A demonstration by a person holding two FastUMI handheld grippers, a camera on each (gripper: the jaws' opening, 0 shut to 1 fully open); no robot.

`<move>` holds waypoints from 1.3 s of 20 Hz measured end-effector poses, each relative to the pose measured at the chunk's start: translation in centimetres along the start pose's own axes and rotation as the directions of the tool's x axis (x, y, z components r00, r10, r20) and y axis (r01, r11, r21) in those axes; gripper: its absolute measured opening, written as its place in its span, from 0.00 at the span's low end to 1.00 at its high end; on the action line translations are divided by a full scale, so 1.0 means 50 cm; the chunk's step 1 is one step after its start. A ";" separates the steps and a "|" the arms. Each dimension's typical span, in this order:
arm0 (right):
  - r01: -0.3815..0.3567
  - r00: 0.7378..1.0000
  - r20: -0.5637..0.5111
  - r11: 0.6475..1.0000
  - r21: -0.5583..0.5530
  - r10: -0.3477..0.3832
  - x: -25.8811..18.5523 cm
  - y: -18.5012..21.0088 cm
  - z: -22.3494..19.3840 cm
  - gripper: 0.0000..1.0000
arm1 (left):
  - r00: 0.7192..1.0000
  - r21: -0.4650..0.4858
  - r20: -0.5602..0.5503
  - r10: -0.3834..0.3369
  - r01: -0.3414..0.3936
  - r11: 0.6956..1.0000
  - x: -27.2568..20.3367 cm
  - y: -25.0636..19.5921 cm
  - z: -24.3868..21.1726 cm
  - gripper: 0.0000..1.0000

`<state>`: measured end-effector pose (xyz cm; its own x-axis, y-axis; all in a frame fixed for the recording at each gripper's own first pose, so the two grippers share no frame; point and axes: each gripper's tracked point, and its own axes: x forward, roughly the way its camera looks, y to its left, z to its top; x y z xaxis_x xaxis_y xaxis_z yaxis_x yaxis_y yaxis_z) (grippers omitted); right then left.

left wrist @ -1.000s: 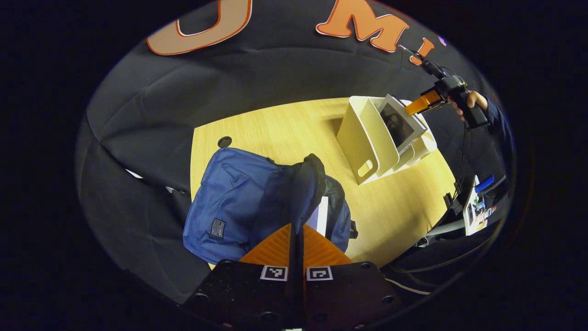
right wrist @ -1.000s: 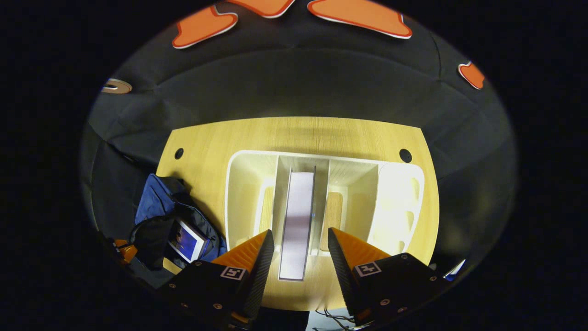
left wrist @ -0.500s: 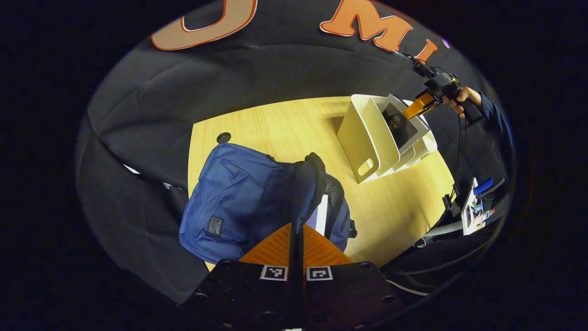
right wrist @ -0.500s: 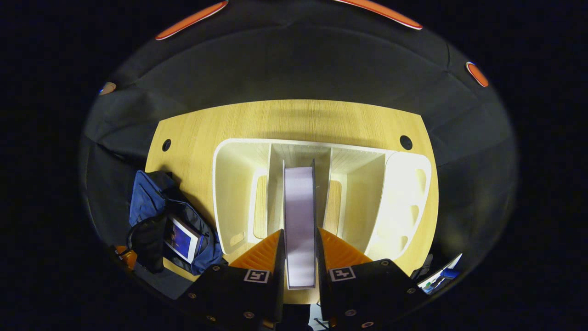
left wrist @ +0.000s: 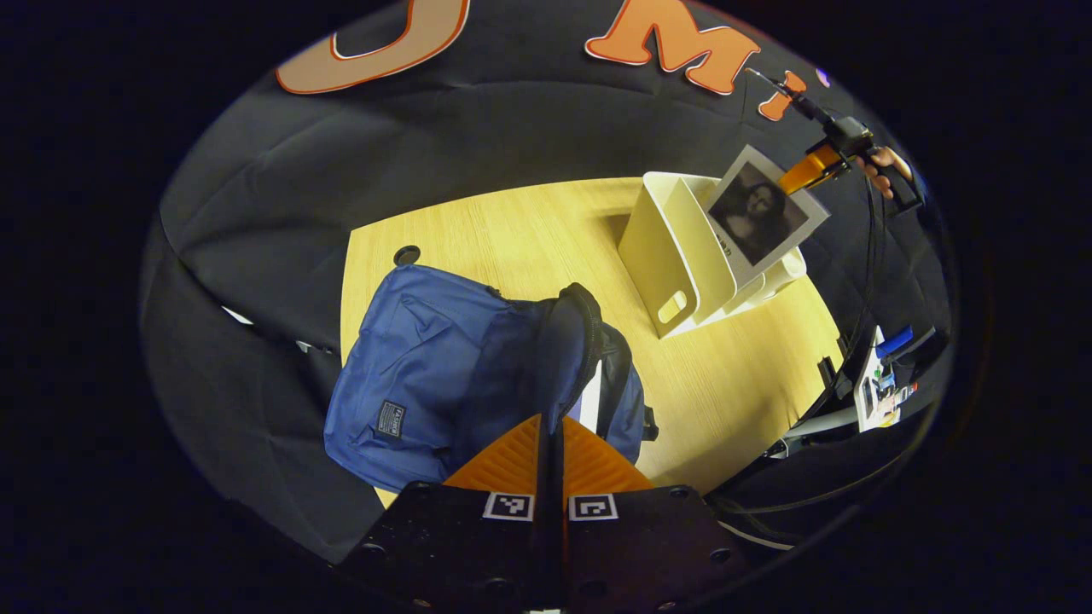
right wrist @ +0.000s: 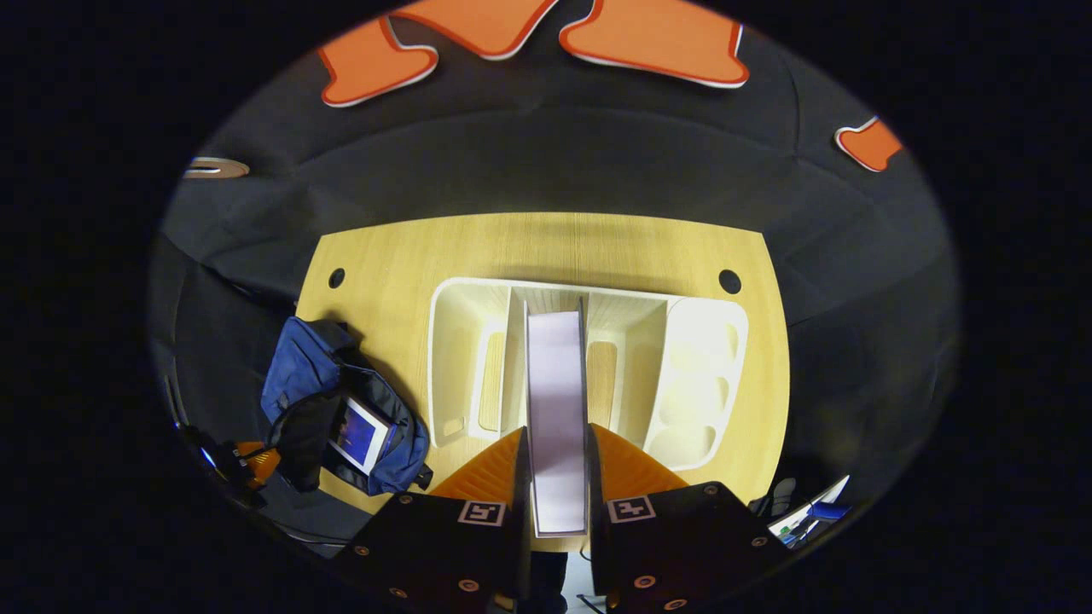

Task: Open the schoolbag, grab two books from the bookshelf and put them into the schoolbag.

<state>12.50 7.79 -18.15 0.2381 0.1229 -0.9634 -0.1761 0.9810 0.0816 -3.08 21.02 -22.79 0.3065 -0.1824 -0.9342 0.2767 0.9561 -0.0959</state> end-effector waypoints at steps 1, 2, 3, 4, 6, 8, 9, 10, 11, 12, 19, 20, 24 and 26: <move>-0.007 1.000 0.012 1.000 0.003 0.007 -0.023 0.001 -0.001 0.29 | 1.000 0.003 0.000 -0.003 0.003 1.000 0.001 -0.003 -0.002 0.01; -0.014 1.000 0.024 1.000 -0.001 0.014 -0.045 0.000 -0.002 0.29 | 1.000 0.008 0.000 -0.007 0.007 1.000 0.002 -0.006 -0.004 0.01; -0.013 0.999 0.032 1.000 -0.006 0.013 -0.063 -0.002 -0.009 0.29 | 1.000 0.011 0.000 -0.010 0.010 1.000 0.004 -0.008 -0.005 0.01; -0.010 0.999 0.037 1.000 -0.020 0.010 -0.080 -0.005 -0.016 0.29 | 1.000 0.015 0.000 -0.009 0.009 1.000 0.005 -0.009 -0.004 0.01; -0.024 0.999 0.047 0.999 -0.032 0.025 -0.116 0.004 -0.030 0.29 | 1.000 0.021 0.002 -0.007 0.007 1.000 0.002 -0.007 -0.003 0.01; -0.047 0.996 0.071 0.998 -0.032 0.049 -0.155 0.016 -0.040 0.29 | 1.000 0.025 0.005 -0.004 0.004 1.000 0.001 -0.006 -0.001 0.01; -0.056 0.994 0.089 0.998 -0.035 0.059 -0.176 0.019 -0.046 0.29 | 1.000 0.026 0.006 -0.004 0.004 1.000 -0.001 -0.005 -0.003 0.01; -0.067 0.992 0.109 0.997 -0.039 0.071 -0.196 0.021 -0.051 0.29 | 1.000 0.027 0.006 -0.004 0.004 1.000 -0.002 -0.006 -0.003 0.01; -0.085 0.988 0.129 0.996 -0.038 0.090 -0.214 0.027 -0.058 0.29 | 1.000 0.028 0.006 -0.004 0.004 1.000 -0.002 -0.004 -0.002 0.01; -0.107 0.983 0.149 0.994 -0.030 0.110 -0.229 0.037 -0.065 0.28 | 1.000 0.027 0.007 -0.004 0.004 1.000 -0.001 -0.006 -0.001 0.01; -0.309 0.926 0.249 0.949 0.061 0.285 -0.238 0.103 -0.138 0.28 | 1.000 0.051 -0.002 0.001 -0.001 0.999 -0.001 -0.011 -0.005 0.01; -0.331 0.919 0.251 0.941 0.073 0.304 -0.232 0.110 -0.151 0.29 | 1.000 0.055 -0.005 0.003 -0.003 0.998 0.000 -0.012 -0.005 0.01; -0.392 0.901 0.252 0.912 0.122 0.354 -0.201 0.124 -0.183 0.29 | 1.000 0.081 -0.010 0.022 -0.021 0.997 -0.005 -0.004 0.005 0.01; -0.431 0.885 0.260 0.891 0.145 0.386 -0.192 0.138 -0.197 0.28 | 0.999 0.097 -0.010 0.035 -0.034 0.995 -0.014 -0.003 0.011 0.01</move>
<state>-0.39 11.92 -10.86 0.3912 0.5265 -0.7549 -0.1212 0.8426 0.5248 -2.83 20.86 -21.95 0.3064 -0.1465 -0.9406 0.3529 0.9352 -0.0307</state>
